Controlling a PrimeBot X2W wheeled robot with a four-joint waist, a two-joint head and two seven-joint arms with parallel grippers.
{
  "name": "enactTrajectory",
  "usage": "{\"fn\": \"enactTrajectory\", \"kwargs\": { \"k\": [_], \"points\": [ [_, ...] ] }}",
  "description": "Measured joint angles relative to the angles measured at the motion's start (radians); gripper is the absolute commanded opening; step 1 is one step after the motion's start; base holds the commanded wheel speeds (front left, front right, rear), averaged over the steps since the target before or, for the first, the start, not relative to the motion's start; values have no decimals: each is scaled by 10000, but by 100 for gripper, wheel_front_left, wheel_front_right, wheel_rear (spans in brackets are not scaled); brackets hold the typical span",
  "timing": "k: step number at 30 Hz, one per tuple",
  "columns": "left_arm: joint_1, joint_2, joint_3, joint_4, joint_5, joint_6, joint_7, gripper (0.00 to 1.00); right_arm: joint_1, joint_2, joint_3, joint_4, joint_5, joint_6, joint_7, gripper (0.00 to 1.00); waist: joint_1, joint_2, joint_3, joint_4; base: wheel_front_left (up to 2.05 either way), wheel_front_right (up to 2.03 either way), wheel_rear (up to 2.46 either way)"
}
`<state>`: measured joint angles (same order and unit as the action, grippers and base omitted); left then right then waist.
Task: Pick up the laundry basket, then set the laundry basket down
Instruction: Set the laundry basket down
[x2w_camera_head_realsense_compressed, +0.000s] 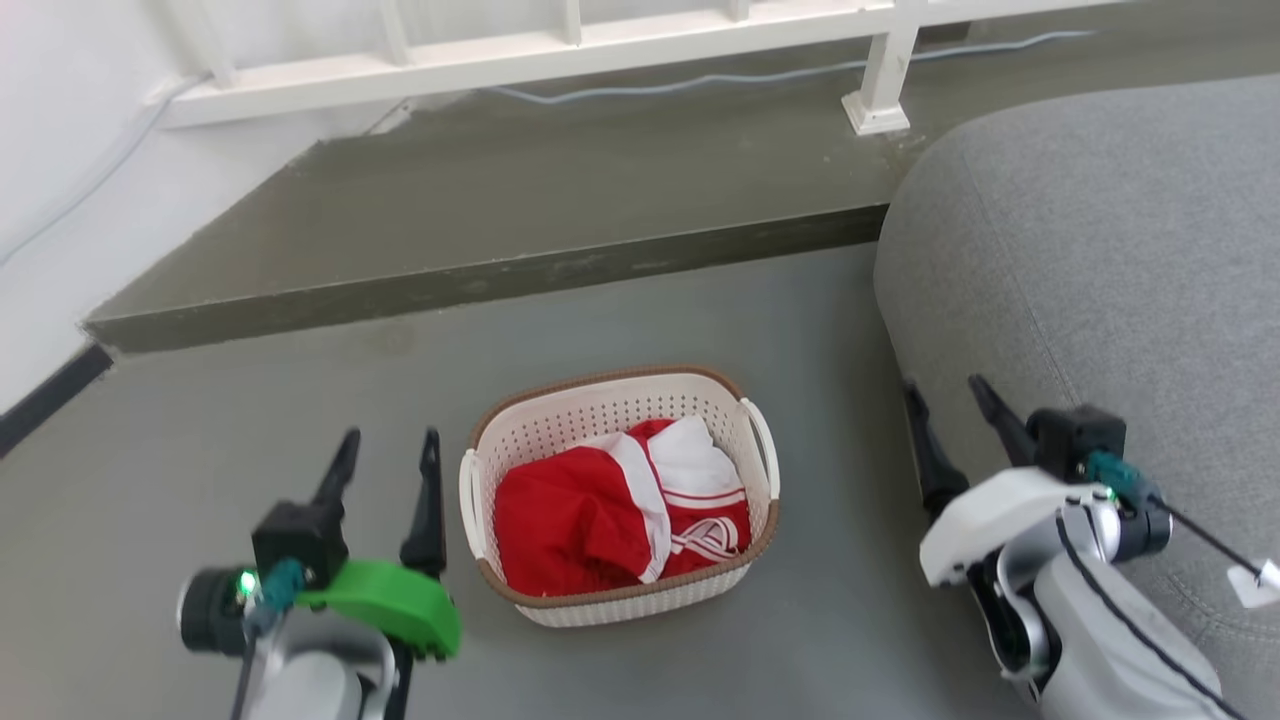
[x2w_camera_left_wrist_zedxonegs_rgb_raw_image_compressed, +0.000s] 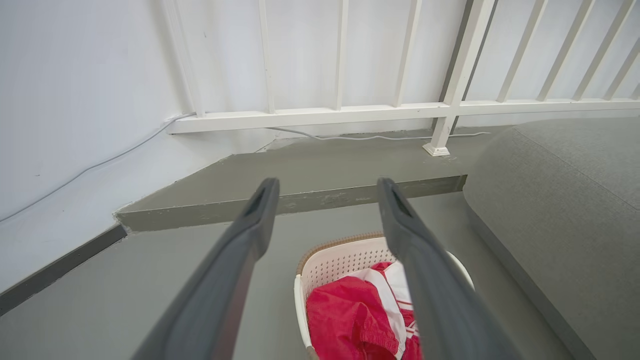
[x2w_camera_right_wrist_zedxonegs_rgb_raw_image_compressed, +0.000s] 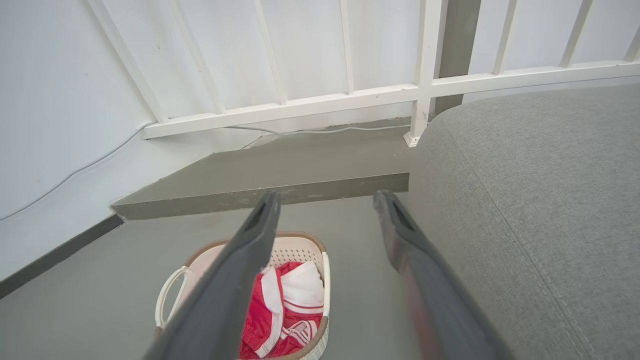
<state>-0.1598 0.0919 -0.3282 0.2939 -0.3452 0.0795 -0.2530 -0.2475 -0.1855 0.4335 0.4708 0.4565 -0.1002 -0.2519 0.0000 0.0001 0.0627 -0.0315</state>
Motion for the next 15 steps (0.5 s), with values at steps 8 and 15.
{"fn": "enactTrajectory", "kwargs": {
  "k": [8,15],
  "points": [
    [832,-23,4,-575,161,17,0,100,792,-40,-104,-527,-270,-86,0,100,0,0,-260,48,0,0,0],
    [1260,6,10,-1118,589,92,0,100,1321,-69,-194,-1009,-418,-134,0,100,0,0,-328,60,0,0,0]
  ]
}}
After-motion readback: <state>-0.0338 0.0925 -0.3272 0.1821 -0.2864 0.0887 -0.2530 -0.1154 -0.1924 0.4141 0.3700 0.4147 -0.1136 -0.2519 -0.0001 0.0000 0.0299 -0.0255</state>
